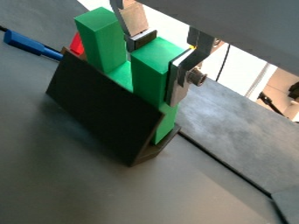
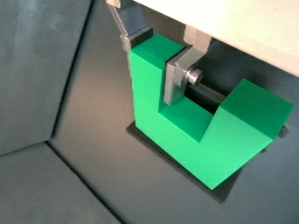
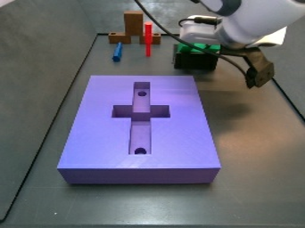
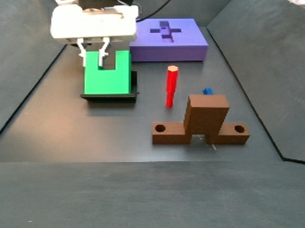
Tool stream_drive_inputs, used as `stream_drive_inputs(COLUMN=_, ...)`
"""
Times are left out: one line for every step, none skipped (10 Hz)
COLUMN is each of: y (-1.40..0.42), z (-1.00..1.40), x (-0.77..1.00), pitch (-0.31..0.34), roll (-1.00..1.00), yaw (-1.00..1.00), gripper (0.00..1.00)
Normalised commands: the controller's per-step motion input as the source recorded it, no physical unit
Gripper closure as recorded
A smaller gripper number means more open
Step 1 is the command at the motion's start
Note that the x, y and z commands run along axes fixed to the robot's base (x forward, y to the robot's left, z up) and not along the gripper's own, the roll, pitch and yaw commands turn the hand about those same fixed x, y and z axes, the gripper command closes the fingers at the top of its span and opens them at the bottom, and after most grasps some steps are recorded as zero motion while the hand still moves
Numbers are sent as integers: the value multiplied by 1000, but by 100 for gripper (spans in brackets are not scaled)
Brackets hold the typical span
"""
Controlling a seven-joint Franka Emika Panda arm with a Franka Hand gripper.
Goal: Pick up the green object. Move up. Place the green object on the fixture. Regrasp the green object. Move to above the board. Insert the green object.
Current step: Regrasp the green object, then move to above the board.
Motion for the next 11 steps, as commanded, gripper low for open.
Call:
stream_drive_inputs(y=0, z=0, x=0, pitch=0, roll=0, yaw=0, gripper=100)
stream_drive_inputs(y=0, z=0, x=0, pitch=0, roll=0, yaw=0, gripper=100)
stream_drive_inputs(y=0, z=0, x=0, pitch=0, roll=0, yaw=0, gripper=100)
stream_drive_inputs(y=0, z=0, x=0, pitch=0, roll=0, yaw=0, gripper=100)
stream_drive_inputs(y=0, z=0, x=0, pitch=0, roll=0, yaw=0, gripper=100)
stream_drive_inputs(y=0, z=0, x=0, pitch=0, roll=0, yaw=0, gripper=100)
stream_drive_inputs(y=0, z=1400, x=0, pitch=0, roll=0, yaw=0, gripper=100)
stream_drive_inputs(y=8, z=1400, x=-29, pitch=60, roll=-57, yaw=-27, gripper=100)
stream_drive_inputs(y=24, z=1400, x=-63, pitch=27, roll=-139, yaw=-27, gripper=100)
stream_drive_inputs(y=29, z=1400, x=-65, pitch=18, roll=-97, yaw=-2, gripper=100)
stream_drive_inputs(y=12, z=1400, x=-56, pitch=46, roll=-52, yaw=6, gripper=100)
